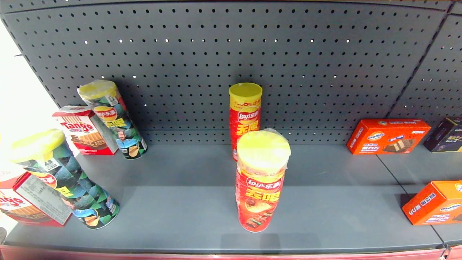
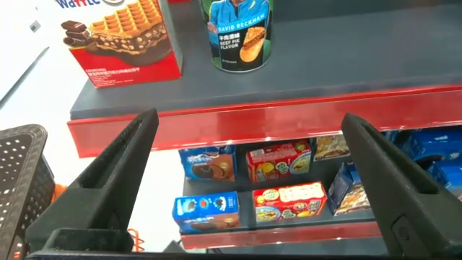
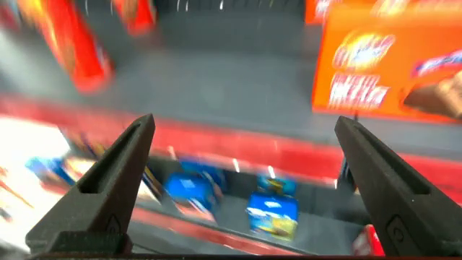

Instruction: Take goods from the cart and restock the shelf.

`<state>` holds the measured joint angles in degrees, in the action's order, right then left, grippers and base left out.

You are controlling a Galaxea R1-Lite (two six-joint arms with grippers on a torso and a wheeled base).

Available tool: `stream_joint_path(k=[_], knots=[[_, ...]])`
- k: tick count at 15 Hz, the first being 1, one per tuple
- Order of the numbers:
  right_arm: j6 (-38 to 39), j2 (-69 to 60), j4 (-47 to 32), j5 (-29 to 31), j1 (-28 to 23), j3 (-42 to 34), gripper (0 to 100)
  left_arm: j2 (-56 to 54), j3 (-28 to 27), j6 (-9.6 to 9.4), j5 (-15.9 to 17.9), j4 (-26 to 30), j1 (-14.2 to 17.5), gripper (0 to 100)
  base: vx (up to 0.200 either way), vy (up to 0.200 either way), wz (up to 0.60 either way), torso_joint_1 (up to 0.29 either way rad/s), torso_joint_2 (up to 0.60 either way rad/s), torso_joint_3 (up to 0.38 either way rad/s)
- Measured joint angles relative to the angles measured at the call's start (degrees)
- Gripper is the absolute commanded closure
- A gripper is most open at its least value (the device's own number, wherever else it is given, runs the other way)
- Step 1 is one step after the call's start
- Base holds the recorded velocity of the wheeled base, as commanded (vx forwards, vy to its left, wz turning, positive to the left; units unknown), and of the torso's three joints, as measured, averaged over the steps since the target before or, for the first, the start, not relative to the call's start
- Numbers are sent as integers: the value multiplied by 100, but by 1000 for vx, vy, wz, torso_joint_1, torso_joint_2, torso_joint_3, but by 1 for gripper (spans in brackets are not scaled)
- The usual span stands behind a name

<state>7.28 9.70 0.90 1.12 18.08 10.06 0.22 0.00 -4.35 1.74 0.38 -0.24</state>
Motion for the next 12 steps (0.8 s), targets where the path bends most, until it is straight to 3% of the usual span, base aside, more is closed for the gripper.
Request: stream_joint_path(k=[2, 5, 12], knots=[[68, 925, 16, -152, -124, 905, 0, -4, 0, -2, 0, 0, 6, 0, 0, 0, 0, 0, 0, 0], [-386, 2199, 101, -377, -30, 1474, 0, -6, 0, 12, 22, 2, 6, 0, 0, 0, 0, 0, 0, 0], [-534, 4348, 1106, -434, 1403, 1618, 0, -6, 0, 69, 30, -11, 6, 0, 0, 0, 0, 0, 0, 0]])
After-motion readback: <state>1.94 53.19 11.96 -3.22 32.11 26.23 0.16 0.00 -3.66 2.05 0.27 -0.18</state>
